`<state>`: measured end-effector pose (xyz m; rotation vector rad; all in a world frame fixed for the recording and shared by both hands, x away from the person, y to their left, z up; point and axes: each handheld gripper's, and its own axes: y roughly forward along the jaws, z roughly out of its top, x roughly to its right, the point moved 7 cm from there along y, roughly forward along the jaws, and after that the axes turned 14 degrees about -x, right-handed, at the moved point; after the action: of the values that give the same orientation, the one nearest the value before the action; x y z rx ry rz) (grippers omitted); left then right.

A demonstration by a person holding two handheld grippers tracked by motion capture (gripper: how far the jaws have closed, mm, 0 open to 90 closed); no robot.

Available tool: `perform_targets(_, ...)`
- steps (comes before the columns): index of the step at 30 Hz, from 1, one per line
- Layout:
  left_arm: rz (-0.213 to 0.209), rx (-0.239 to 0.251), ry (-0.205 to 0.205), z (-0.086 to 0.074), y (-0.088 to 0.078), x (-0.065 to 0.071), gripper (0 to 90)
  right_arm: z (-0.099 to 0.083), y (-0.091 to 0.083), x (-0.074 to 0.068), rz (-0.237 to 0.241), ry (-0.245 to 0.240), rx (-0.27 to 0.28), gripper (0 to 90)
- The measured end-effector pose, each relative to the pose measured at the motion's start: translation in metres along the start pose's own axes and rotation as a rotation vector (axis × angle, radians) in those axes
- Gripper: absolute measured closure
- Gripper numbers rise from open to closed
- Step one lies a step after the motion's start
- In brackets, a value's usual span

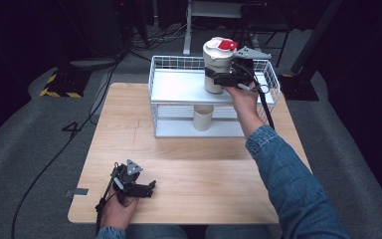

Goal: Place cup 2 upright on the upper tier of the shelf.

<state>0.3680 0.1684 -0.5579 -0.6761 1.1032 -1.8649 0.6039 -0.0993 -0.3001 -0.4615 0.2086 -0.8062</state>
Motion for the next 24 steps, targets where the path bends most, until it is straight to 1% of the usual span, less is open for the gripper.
perform_targets(6,0.000,0.000,0.000,0.0000,0.0000,0.0000,1.3,-0.0049,0.0032,0.0005,0.003,0.001,-0.007,13.8)
perform_targets(10,0.000,0.000,0.000,0.0000,0.0000,0.0000,1.3,-0.0064,0.0033,0.0010,0.006,0.012,-0.005,13.8)
perform_targets(13,0.000,0.000,0.000,0.0000,0.0000,0.0000,1.3,-0.0075,0.0023,0.0007,0.002,0.002,-0.005,13.7)
perform_targets(17,0.000,0.000,0.000,0.0000,0.0000,0.0000,1.3,-0.0097,0.0003,0.0022,0.012,0.017,-0.004,13.6)
perform_targets(18,0.000,0.000,-0.001,0.0000,0.0000,0.0001,1.3,-0.0102,-0.0001,0.0024,0.011,0.010,-0.006,13.6)
perform_targets(24,-0.002,0.001,-0.005,0.0000,0.0001,0.0004,1.3,-0.0102,-0.0001,0.0020,0.003,0.013,-0.008,13.6)
